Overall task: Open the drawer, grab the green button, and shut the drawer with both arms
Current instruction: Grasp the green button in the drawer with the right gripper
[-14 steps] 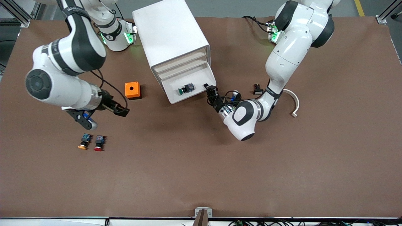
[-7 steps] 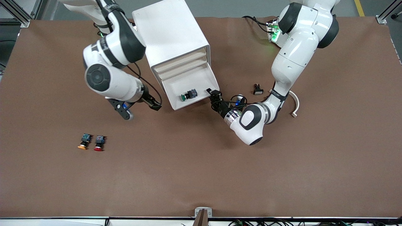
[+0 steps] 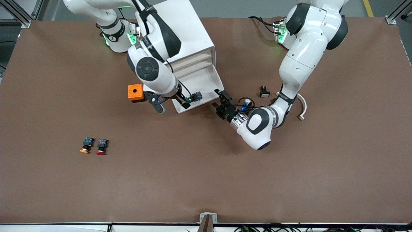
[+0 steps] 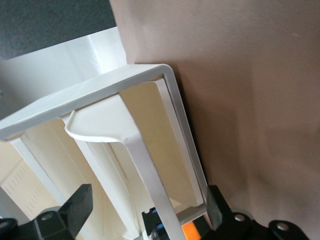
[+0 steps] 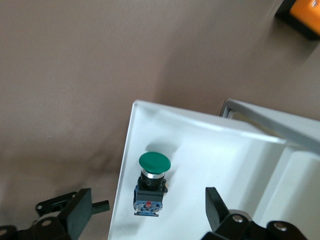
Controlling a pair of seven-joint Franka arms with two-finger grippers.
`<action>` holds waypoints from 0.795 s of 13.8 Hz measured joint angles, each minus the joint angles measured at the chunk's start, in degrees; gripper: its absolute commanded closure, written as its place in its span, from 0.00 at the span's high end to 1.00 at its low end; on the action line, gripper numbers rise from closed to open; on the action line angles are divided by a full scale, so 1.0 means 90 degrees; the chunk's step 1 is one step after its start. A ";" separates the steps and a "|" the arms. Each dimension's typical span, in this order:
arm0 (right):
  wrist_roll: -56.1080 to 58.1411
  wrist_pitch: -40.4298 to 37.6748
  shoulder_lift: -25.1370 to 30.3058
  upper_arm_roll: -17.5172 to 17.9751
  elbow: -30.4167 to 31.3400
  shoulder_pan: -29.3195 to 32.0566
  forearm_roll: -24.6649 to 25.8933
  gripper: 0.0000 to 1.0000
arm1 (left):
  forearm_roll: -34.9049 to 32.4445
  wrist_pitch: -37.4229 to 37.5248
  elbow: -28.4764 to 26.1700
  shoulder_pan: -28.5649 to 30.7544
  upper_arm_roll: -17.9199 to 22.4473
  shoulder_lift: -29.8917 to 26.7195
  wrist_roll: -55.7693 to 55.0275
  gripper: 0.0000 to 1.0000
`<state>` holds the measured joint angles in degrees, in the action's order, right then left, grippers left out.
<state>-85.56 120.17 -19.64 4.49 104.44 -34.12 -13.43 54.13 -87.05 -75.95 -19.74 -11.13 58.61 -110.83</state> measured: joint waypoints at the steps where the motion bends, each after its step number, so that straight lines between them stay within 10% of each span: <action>1: -0.0085 0.0158 -0.0059 0.0000 0.0064 -0.0104 0.0000 1.00 | 0.0000 0.0019 0.0036 0.0053 0.0000 -0.0001 0.0386 1.00; 11: -0.0467 0.1240 -0.0433 -0.0009 0.0478 -0.0674 0.0000 0.95 | -0.1595 0.0298 0.0756 0.0228 -0.0006 -0.0234 0.3573 1.00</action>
<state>-89.76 131.33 -23.54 4.40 108.74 -40.18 -13.43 39.77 -84.36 -69.15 -17.70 -11.18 56.51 -78.67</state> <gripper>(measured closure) 0.000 0.000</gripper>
